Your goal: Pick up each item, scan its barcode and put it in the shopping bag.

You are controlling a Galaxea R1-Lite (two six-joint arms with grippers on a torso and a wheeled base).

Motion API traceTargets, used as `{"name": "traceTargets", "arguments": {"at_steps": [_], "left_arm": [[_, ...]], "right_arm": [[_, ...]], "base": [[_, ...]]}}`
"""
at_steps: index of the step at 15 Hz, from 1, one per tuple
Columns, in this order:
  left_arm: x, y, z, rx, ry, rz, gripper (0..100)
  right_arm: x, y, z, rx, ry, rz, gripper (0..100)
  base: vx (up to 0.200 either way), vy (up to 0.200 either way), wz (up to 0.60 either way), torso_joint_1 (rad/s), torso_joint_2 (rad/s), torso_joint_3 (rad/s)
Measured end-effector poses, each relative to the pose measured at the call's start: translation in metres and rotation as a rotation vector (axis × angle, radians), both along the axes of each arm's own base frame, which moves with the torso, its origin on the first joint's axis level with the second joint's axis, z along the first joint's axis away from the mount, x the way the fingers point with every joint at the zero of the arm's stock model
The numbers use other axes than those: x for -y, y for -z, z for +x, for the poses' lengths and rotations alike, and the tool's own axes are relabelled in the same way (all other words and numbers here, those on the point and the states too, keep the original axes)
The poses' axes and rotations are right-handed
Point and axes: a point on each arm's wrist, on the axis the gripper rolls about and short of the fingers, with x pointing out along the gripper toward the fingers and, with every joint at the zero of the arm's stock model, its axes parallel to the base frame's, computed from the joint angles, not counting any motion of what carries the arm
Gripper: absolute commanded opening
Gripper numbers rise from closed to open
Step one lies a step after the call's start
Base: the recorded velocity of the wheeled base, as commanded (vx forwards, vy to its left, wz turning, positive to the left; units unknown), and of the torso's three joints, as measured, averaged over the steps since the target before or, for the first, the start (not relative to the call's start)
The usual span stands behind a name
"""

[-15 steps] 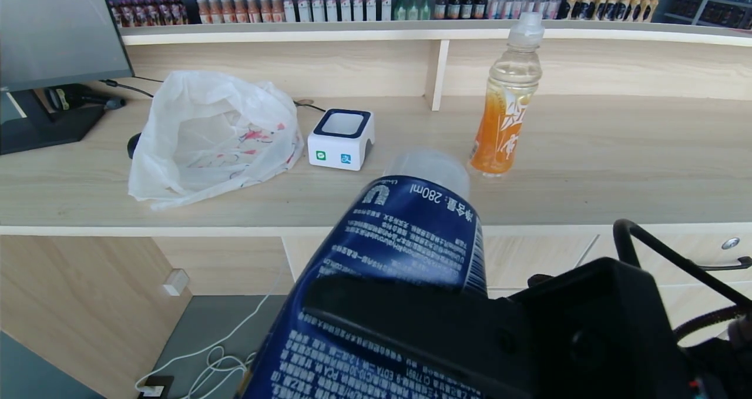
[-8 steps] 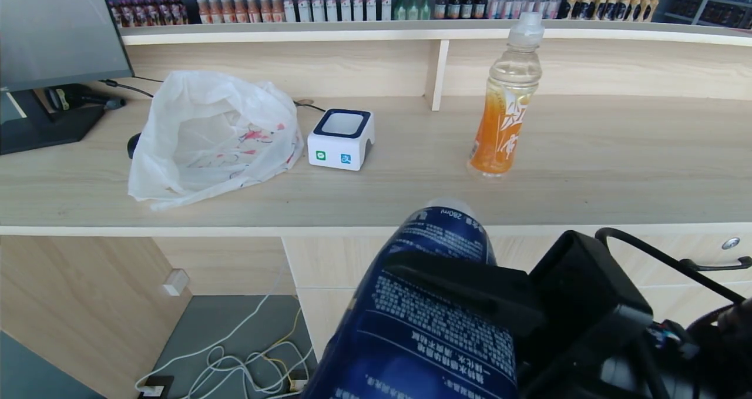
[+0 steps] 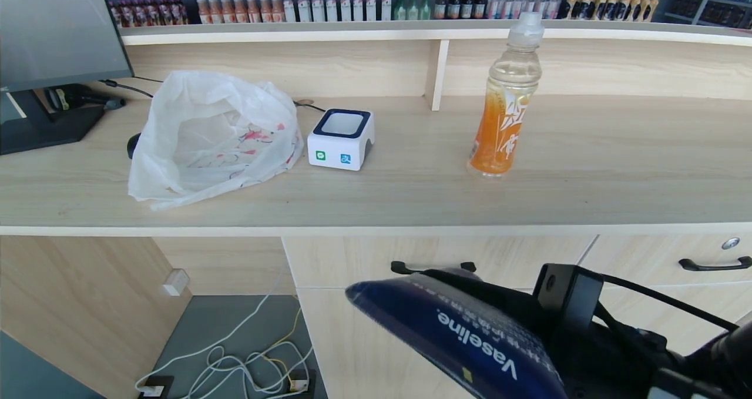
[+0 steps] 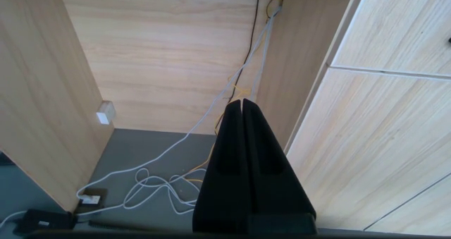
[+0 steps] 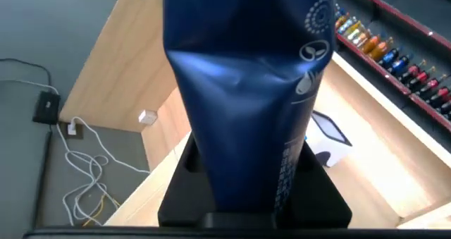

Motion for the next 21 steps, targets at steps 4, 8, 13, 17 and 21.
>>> {"name": "traceTargets", "arguments": {"at_steps": [4,8,13,17,21], "left_arm": [[0.0,0.0,0.0,0.0,0.0,0.0,0],[0.0,0.0,0.0,0.0,0.0,0.0,0],[0.0,0.0,0.0,0.0,0.0,0.0,0],[0.0,0.0,0.0,0.0,0.0,0.0,0],[0.0,0.0,0.0,0.0,0.0,0.0,0]], "right_arm": [[0.003,0.001,0.003,-0.161,-0.065,0.017,0],[0.015,-0.01,0.021,-0.172,0.006,0.078,0],[0.036,-0.016,0.047,-0.247,0.122,0.16,0],[0.04,-0.021,0.057,-0.493,0.151,0.39,0],[0.036,-0.039,0.074,-0.481,0.283,0.632,0]], "base": [[0.0,0.0,0.0,0.0,0.0,0.0],[0.0,0.0,0.0,0.0,0.0,0.0],[0.0,0.0,0.0,0.0,0.0,0.0],[0.0,0.0,0.0,0.0,0.0,0.0],[0.0,0.0,0.0,0.0,0.0,0.0]]}}
